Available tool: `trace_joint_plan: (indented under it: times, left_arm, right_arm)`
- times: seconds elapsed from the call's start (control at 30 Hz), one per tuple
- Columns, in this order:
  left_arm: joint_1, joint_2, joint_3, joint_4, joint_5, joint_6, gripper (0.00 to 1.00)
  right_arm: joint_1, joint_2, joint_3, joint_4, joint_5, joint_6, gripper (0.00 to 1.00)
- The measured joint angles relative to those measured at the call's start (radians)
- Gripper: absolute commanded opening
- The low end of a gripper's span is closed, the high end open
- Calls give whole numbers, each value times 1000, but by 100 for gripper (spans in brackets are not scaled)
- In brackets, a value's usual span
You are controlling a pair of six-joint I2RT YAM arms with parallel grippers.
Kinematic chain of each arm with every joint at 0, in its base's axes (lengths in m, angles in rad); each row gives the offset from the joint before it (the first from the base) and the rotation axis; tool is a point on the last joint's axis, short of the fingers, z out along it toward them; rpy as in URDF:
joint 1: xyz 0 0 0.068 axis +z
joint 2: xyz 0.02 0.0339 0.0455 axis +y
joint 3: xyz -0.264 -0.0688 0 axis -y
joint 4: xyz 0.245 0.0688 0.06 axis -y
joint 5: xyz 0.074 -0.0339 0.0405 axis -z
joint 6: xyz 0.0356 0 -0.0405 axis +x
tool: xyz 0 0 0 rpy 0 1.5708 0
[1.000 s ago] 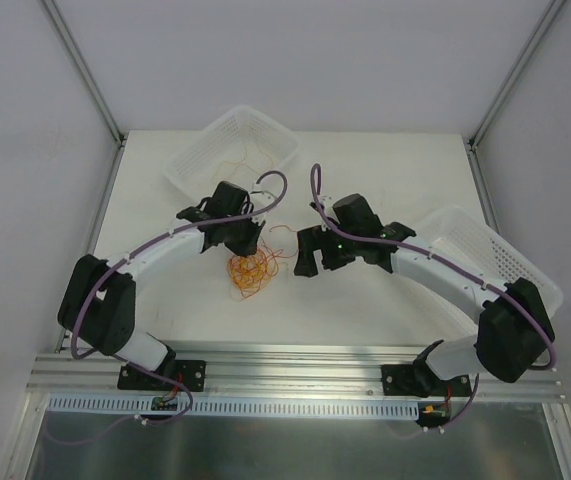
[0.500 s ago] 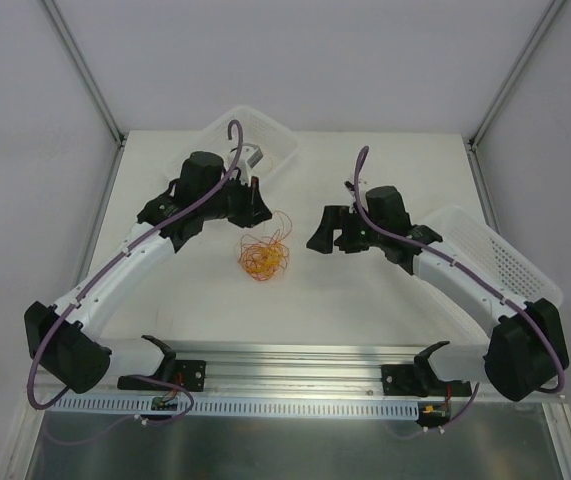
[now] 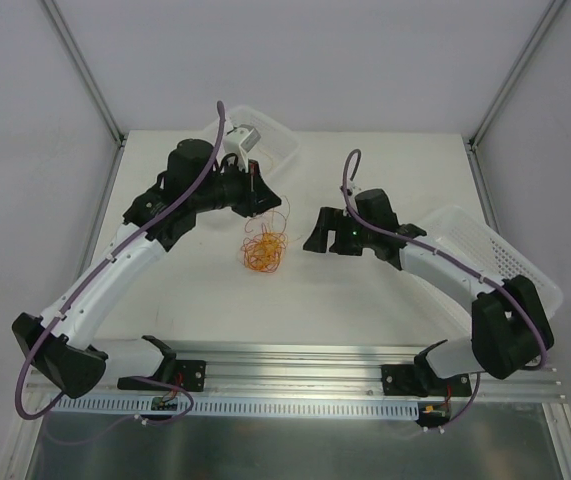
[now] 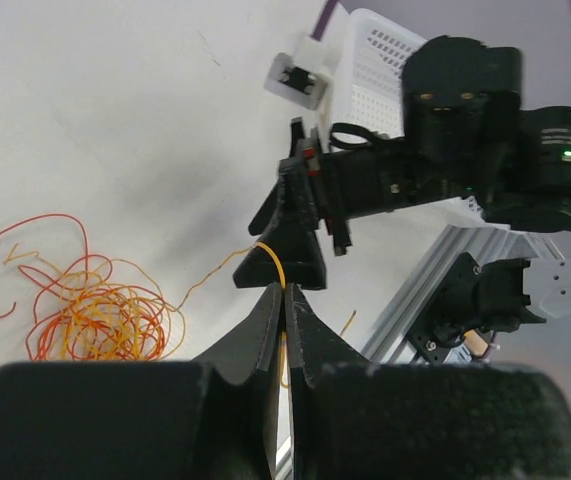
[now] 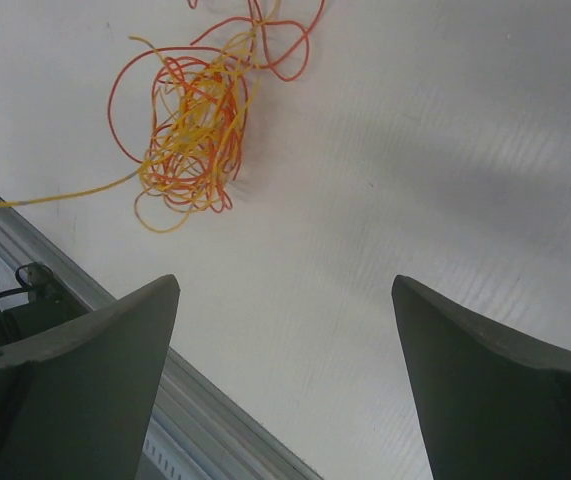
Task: Untangle the cables
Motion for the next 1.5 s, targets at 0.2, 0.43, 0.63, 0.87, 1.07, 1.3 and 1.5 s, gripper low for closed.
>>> trace_joint_plan:
  times: [0.2,0.43,0.63,0.87,1.07,1.3,1.5]
  left_arm:
    - [-6,-20,18,-8,22,-10,0]
    - [-7,-43,50,-7,53,-17,0]
    - [-14,-53,50,-7,65,-21,0]
    - [-20,-53,79,-7,72,-32,0]
    - [-20,-60,154,-6,59,-26,0]
    - [-20,-98,225,-6,-35,14,0]
    - [10,-164,233,-7,-230,80,0]
  right_arm:
    - [27,146,53,19,2,50,92]
    - [77,277,118,106,-31,135,92]
    - [92,366,166,156,-48,179,89]
    - [114,451,193,191,-57,196,66]
    - [114,484,191,188,-56,191,22]
    - [77,460,129,176,-32,180,1]
    - [-34,319,31,61,63,119,1]
